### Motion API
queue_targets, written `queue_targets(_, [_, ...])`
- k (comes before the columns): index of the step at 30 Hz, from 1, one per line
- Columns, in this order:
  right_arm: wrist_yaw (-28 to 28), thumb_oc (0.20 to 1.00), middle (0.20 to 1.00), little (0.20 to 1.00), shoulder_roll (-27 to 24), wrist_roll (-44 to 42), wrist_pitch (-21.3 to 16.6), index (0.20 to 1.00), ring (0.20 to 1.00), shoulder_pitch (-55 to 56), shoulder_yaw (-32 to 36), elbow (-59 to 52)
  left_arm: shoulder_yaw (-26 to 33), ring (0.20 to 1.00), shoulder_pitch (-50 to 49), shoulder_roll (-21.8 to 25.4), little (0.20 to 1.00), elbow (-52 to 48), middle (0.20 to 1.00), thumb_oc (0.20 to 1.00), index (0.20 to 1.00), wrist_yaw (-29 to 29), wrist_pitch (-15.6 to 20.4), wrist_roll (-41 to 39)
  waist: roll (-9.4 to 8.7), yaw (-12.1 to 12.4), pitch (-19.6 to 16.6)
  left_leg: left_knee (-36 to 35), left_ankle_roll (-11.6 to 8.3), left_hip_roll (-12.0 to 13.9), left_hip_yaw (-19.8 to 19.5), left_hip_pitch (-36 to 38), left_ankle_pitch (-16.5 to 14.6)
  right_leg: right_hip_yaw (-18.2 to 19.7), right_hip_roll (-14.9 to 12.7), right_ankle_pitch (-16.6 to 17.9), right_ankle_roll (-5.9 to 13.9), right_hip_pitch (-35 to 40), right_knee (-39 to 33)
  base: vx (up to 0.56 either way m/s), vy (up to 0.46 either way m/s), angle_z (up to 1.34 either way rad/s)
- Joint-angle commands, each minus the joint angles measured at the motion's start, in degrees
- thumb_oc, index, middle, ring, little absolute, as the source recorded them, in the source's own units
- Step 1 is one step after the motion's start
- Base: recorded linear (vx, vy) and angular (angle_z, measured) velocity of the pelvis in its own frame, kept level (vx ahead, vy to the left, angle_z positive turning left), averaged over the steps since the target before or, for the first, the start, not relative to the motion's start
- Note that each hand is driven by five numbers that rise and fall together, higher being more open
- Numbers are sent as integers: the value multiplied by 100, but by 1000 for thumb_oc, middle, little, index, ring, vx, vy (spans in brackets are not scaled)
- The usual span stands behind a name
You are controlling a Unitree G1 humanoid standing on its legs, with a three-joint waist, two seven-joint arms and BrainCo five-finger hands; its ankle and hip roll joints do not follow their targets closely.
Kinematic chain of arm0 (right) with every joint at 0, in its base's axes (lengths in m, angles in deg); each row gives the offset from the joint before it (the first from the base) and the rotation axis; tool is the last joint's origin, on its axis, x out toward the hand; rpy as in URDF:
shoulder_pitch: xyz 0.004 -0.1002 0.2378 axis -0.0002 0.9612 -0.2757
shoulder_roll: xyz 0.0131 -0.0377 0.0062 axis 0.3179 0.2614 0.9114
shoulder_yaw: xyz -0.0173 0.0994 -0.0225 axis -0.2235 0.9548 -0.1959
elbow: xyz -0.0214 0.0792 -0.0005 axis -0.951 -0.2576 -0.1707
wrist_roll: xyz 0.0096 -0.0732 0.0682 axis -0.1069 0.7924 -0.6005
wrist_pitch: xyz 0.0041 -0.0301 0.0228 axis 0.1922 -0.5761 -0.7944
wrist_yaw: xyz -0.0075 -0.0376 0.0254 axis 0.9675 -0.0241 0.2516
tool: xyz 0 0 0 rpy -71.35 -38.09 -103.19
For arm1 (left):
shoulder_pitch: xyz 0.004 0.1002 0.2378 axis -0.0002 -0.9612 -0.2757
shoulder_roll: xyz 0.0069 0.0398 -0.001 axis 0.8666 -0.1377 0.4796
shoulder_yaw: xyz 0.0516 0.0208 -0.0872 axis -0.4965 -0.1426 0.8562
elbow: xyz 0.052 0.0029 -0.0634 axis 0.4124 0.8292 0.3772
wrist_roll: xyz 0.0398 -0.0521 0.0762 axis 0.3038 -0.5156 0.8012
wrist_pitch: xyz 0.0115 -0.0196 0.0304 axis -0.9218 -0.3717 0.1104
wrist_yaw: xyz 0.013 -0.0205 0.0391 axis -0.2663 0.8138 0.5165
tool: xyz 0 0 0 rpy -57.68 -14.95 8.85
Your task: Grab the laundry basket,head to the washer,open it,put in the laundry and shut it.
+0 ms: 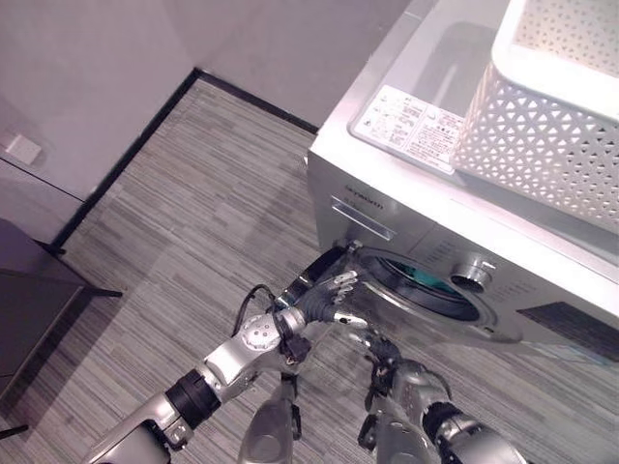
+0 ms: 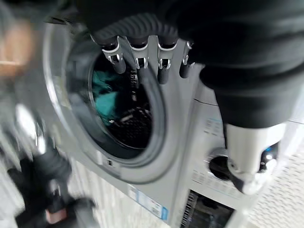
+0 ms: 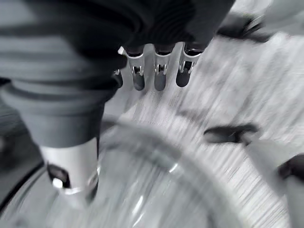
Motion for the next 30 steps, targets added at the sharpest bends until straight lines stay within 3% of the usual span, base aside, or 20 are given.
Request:
queue_targets(1, [-17, 1000, 1000, 1000, -254, -405, 85, 1000, 1000, 473, 393, 284, 160, 1000, -17, 239, 1000, 60, 1000, 1000, 1000, -176, 21, 485, -231, -199, 7, 348, 401, -360, 302, -156, -575, 525, -287, -249, 334, 130, 35, 26, 39, -35])
queue_targets(5, [43, 1000, 1000, 1000, -676, -377, 154, 1000, 1000, 912, 1184, 780, 218, 1000, -419, 435, 1000, 600, 1000, 1000, 1000, -562, -78, 797, -325, -344, -85, 450, 515, -384, 440, 16, -775, 762, -316, -199, 395, 158, 93, 53, 88, -29])
queue_targets(9, [90, 1000, 1000, 1000, -771, -503, 203, 1000, 1000, 975, 1534, 922, 481, 1000, -712, -175, 1000, 2751, 1000, 1000, 1000, -379, -116, 1851, -350, -462, -234, 376, 589, -448, 527, 231, -838, 834, -384, -218, 409, 190, 198, 55, 99, -36])
queue_targets(10, [55, 1000, 1000, 1000, -715, -582, 175, 1000, 1000, 946, 1542, 895, 657, 1000, -642, -496, 1000, 3622, 1000, 1000, 1000, -36, -75, 2251, -370, -476, -268, 338, 592, -469, 529, 254, -828, 820, -406, -225, 405, 185, 218, 27, 50, -9])
queue_targets(11, [52, 1000, 1000, 1000, -729, -584, 175, 1000, 1000, 943, 1541, 893, 656, 1000, -619, -539, 1000, 3684, 1000, 1000, 1000, -20, -35, 2265, -357, -482, -264, 333, 593, -472, 526, 255, -824, 818, -409, -228, 406, 185, 221, 8, 39, 0])
queue_targets(12, [-1, 1000, 1000, 1000, -563, -705, 83, 1000, 1000, 845, 1380, 830, 862, 1000, -190, -1043, 1000, 5238, 1000, 1000, 1000, 803, 26, 3110, -418, -512, -316, 269, 596, -506, 535, 281, -802, 797, -437, -220, 391, 154, 250, 0, 0, 0])
queue_targets(15, [-189, 1000, 1000, 1000, -319, -1202, -205, 1000, 1000, 683, 1066, 387, 1344, 1000, 457, -1312, 1000, 6285, 1000, 1000, 1000, 1779, 9, 3410, -527, -558, -278, 211, 575, -517, 544, 250, -751, 796, -453, -222, 376, 47, 335, -42, 15, -6])
queue_targets(17, [-290, 1000, 1000, 1000, -284, -1239, -313, 1000, 1000, 690, 976, 170, 1502, 1000, 553, -1314, 1000, 6373, 1000, 1000, 1000, 1935, 28, 3325, -557, -576, -255, 217, 568, -509, 545, 240, -744, 800, -455, -220, 375, 29, 350, -28, -4, 3])
queue_targets(18, [-553, 1000, 1000, 1000, -361, -1428, -611, 1000, 1000, 1035, 1200, -792, 1975, 1000, 649, -1179, 1000, 6258, 1000, 1000, 1000, 2272, 149, 2751, -633, -655, -236, 247, 543, -482, 550, 239, -770, 797, -451, -198, 386, 36, 328, -19, -1, 12])
queue_targets(19, [-559, 1000, 1000, 1000, -359, -1425, -609, 1000, 1000, 1043, 1200, -802, 1972, 1000, 646, -1179, 1000, 6256, 1000, 1000, 1000, 2273, 148, 2750, -633, -655, -237, 248, 543, -482, 549, 240, -772, 796, -451, -198, 386, 39, 327, 13, 8, 11])
queue_targets(22, [-836, 1000, 1000, 1000, -631, -1470, -718, 1000, 1000, 1503, 2147, -907, 2334, 1000, 349, -928, 1000, 5615, 1000, 1000, 1000, 2230, 287, 2369, -642, -725, -349, 323, 559, -467, 528, 274, -873, 772, -459, -209, 408, 114, 329, 57, 25, -2])
queue_targets(23, [-836, 1000, 1000, 1000, -631, -1470, -718, 1000, 1000, 1504, 2146, -907, 2334, 1000, 349, -928, 1000, 5614, 1000, 1000, 1000, 2230, 286, 2369, -642, -725, -349, 324, 559, -467, 528, 274, -873, 772, -459, -209, 408, 114, 329, 126, 34, -5])
queue_targets(26, [-1405, 1000, 1000, 1000, -1084, -1417, -766, 1000, 1000, 1944, 3523, -316, 2636, 1000, -315, -665, 1000, 4461, 1000, 1000, 1000, 1942, 340, 2108, -616, -746, -608, 286, 620, -506, 459, 445, -976, 703, -492, -248, 464, 284, 433, 157, 34, 2])
queue_targets(27, [-1621, 1000, 1000, 1000, -1243, -1273, -833, 1000, 1000, 2068, 3767, -432, 2733, 1000, -485, -609, 1000, 4148, 1000, 1000, 1000, 1889, 371, 2065, -609, -747, -655, 263, 636, -521, 444, 497, -990, 688, -508, -240, 485, 309, 489, 146, 82, 0])
queue_targets(28, [-2170, 1000, 1000, 1000, -1502, -507, -936, 1000, 1000, 2357, 4041, -1326, 2896, 1000, -814, -561, 1000, 3755, 1000, 1000, 1000, 1846, 382, 2043, -586, -795, -737, 205, 689, -554, 450, 632, -1031, 749, -520, -219, 524, 320, 650, 130, 95, -1])
queue_targets(30, [-2453, 1000, 1000, 1000, -1515, -38, -887, 1000, 1000, 2515, 4174, -1928, 2972, 1000, -965, -552, 1000, 3655, 1000, 1000, 1000, 1837, 371, 2056, -566, -819, -767, 174, 710, -561, 486, 722, -1051, 808, -517, -231, 531, 317, 738, 80, 93, -4])
